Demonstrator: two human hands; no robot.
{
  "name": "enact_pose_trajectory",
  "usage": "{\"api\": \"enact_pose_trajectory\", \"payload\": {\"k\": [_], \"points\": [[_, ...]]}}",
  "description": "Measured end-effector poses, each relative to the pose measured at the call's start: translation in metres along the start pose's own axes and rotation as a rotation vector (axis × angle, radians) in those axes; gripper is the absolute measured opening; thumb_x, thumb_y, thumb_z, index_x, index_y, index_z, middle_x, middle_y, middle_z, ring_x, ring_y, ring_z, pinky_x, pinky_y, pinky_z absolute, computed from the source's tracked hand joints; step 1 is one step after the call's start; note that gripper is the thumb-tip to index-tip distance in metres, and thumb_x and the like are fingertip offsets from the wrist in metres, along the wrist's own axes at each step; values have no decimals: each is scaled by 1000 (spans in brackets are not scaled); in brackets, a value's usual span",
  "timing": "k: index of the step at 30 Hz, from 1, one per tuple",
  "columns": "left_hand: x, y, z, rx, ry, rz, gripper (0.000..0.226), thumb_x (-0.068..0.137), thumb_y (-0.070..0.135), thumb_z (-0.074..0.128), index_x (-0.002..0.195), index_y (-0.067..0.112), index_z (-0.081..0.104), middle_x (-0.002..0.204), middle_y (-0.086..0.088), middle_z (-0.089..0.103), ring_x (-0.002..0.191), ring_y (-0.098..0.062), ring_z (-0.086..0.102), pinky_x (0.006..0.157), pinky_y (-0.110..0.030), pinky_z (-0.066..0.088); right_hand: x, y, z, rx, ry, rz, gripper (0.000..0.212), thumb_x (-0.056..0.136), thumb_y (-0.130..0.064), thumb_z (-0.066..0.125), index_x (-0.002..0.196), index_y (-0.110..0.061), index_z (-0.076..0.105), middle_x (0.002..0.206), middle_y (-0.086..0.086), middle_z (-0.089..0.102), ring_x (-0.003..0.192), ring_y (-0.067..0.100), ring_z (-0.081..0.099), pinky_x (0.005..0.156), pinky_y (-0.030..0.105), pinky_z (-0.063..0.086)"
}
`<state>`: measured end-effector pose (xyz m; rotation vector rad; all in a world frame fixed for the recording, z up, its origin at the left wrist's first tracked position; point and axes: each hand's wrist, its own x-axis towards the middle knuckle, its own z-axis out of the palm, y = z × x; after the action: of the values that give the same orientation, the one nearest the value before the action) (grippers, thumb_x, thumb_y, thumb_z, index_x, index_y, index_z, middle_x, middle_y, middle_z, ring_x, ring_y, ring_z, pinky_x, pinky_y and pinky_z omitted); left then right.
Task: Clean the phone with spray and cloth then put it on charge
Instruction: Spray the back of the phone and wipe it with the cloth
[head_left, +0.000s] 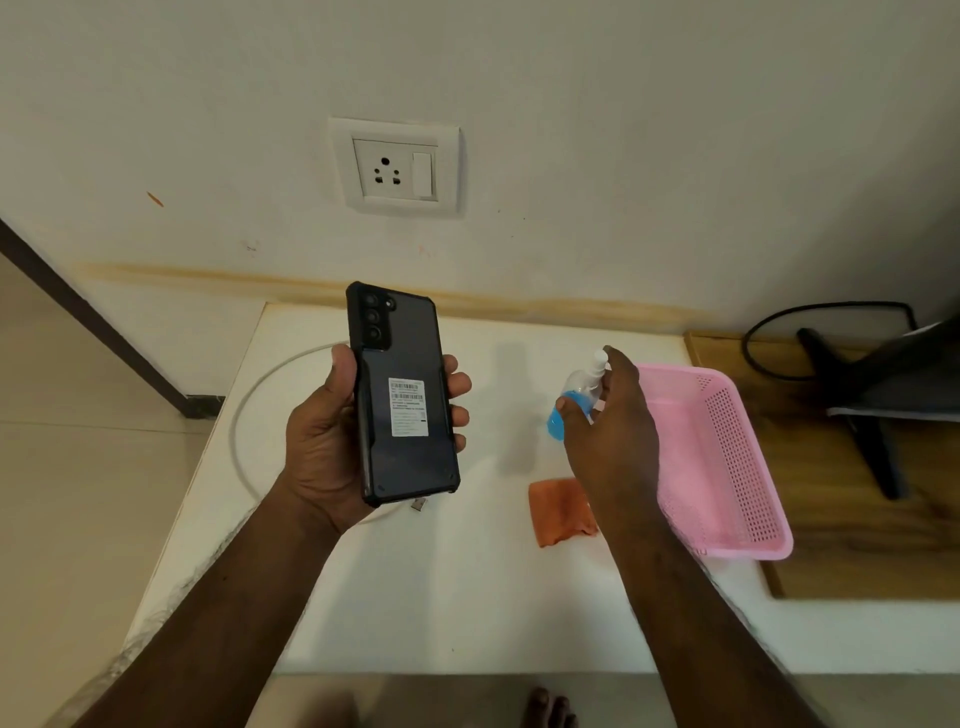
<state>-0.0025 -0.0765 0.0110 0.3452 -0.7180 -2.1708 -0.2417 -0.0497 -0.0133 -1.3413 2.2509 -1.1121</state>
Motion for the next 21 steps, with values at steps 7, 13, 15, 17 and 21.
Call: {"api": "enact_pose_trajectory", "payload": {"k": [7, 13, 15, 17, 21], "points": [[0, 1, 0, 13, -2, 3, 79, 80, 66, 63, 134, 8, 60, 126, -15, 65, 102, -30, 66, 91, -46, 53, -2, -2, -3, -33, 2, 29, 70, 85, -22, 73, 141, -29, 33, 132, 1, 58, 112, 23, 62, 97, 38, 51], [-1, 2, 1, 48, 8, 28, 80, 81, 67, 59, 135, 8, 59, 124, -16, 65, 101, -30, 66, 91, -45, 54, -5, -14, -13, -64, -55, 84, 81, 80, -28, 78, 145, -27, 30, 137, 1, 53, 118, 22, 57, 99, 40, 51], [-1, 2, 1, 55, 13, 34, 80, 81, 68, 58, 135, 8, 59, 124, -16, 65, 102, -30, 66, 91, -45, 54, -8, -19, -27, -149, -13, 89, 78, 76, -34, 81, 139, -27, 36, 129, 0, 55, 110, 23, 60, 90, 40, 56], [-1, 3, 1, 59, 21, 39, 81, 80, 68, 58, 134, 9, 59, 124, -15, 65, 101, -30, 66, 91, -45, 54, -19, -26, -44, -202, 106, 9, 47, 74, -37, 79, 111, -32, 51, 101, -9, 61, 84, 16, 63, 70, 31, 59], [0, 4, 2, 43, 37, 34, 84, 79, 69, 61, 135, 7, 57, 124, -16, 63, 99, -31, 64, 90, -45, 54, -37, -35, -54, -308, -194, -99, 14, 80, -34, 70, 74, -31, 57, 70, -17, 63, 64, 3, 60, 62, 21, 51]]}}
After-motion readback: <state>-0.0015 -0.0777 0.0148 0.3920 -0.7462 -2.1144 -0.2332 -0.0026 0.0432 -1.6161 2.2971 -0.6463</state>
